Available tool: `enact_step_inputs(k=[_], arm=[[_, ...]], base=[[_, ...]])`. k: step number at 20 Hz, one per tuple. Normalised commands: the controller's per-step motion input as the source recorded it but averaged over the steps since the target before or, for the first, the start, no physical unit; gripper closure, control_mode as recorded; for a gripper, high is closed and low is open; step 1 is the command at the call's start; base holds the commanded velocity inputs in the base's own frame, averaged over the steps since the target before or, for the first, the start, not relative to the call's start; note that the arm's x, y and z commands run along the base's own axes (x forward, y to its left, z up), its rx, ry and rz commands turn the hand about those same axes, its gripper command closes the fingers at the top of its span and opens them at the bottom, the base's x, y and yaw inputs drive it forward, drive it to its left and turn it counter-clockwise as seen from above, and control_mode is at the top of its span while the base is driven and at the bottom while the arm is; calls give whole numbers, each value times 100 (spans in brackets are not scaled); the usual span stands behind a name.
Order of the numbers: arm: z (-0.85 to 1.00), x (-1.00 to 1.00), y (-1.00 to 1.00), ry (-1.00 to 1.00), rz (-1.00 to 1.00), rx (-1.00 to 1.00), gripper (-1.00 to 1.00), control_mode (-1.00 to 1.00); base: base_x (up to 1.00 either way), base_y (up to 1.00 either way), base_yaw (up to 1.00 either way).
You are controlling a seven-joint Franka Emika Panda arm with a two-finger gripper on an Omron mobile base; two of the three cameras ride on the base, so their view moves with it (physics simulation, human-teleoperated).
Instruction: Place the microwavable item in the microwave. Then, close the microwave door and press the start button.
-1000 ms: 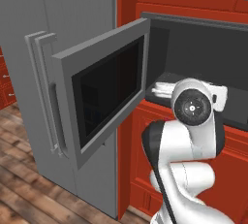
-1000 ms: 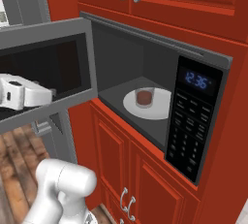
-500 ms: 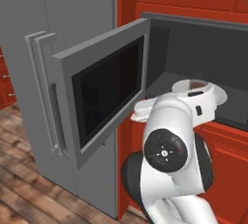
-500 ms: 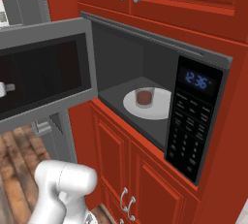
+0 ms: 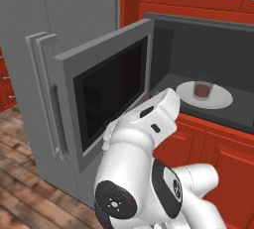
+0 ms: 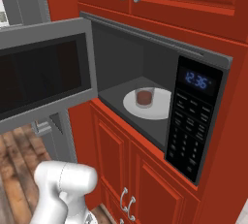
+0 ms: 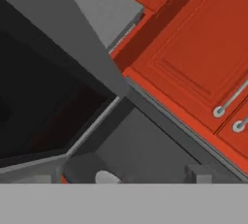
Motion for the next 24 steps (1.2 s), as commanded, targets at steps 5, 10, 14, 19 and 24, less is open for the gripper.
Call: enact_step_inputs(k=[5, 10, 14, 19, 24], arm=[[-7, 0, 95, -1, 0, -33, -100, -100], [-20, 5, 95, 0, 0, -29, -100, -100], [-39, 27, 97, 0, 0, -29, -100, -100], [-56, 52, 100, 7, 0, -27, -100, -100], [-49, 99, 82, 19, 0, -15, -100, -100]], base=[[0, 0, 0], [0, 0, 0], [0, 0, 0], [0, 0, 0], [0, 0, 0]])
